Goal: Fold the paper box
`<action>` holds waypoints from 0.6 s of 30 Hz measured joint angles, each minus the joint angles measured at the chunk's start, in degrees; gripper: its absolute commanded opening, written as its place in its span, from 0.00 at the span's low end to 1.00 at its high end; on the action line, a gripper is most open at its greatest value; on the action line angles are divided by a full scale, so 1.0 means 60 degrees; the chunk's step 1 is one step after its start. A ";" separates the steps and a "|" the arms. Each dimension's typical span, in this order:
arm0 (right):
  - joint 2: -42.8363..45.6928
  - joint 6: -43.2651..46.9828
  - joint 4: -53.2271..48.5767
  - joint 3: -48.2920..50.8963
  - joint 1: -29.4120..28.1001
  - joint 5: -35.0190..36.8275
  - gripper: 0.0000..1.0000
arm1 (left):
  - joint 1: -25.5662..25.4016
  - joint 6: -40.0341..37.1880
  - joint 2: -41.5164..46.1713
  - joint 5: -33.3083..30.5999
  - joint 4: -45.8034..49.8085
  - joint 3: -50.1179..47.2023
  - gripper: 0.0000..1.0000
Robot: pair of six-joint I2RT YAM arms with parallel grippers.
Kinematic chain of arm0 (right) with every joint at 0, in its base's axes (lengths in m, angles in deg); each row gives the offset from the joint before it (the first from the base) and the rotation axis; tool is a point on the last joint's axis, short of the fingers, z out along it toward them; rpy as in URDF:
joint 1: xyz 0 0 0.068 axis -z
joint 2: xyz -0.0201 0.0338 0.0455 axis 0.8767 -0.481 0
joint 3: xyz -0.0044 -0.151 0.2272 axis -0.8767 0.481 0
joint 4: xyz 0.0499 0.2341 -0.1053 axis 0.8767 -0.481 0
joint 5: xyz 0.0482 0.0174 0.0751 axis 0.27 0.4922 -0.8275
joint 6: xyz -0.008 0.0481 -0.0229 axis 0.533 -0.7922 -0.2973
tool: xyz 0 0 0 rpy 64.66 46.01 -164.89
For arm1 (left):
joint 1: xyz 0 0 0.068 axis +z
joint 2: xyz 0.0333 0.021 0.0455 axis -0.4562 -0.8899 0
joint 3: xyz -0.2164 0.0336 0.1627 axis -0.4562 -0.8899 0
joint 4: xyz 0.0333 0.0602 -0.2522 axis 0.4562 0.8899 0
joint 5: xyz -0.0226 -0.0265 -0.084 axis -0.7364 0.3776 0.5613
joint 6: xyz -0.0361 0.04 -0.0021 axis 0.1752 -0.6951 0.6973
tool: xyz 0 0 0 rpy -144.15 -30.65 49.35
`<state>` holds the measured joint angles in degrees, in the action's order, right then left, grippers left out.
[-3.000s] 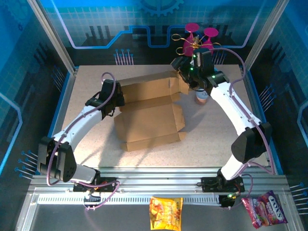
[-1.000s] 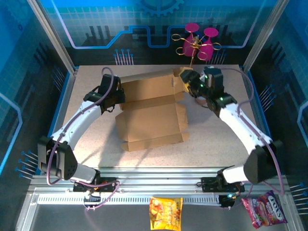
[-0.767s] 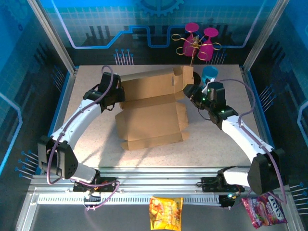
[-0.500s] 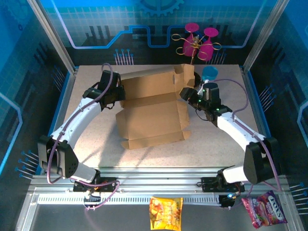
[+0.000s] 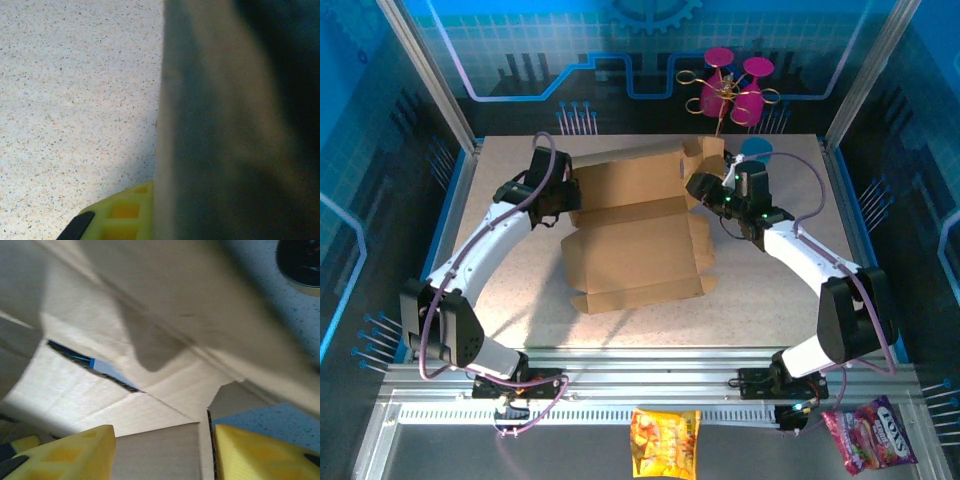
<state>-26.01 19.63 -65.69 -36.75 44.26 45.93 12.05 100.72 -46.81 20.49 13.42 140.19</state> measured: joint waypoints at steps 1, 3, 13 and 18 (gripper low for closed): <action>0.0000 0.0000 0.0000 -0.0033 -0.0084 0.0000 0.54 | 0.0000 0.0004 -0.0044 0.0004 0.0011 0.0036 0.00; 0.0000 0.0000 -0.0004 -0.0066 -0.0270 0.0007 0.54 | 0.0000 0.0007 -0.0142 0.0022 0.0018 0.0135 0.00; -0.0517 0.0015 -0.0251 -0.0408 -0.0900 0.0127 0.39 | 0.0120 0.0069 -0.0313 0.0171 0.0066 0.0419 0.00; -0.0973 0.0146 -0.0794 -0.0758 -0.1067 0.0299 0.36 | 0.0240 0.0066 -0.0313 0.0251 0.0102 0.0444 0.00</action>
<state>-31.85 20.50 -70.45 -41.30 37.85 47.72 13.49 101.12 -48.69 22.00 14.03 142.86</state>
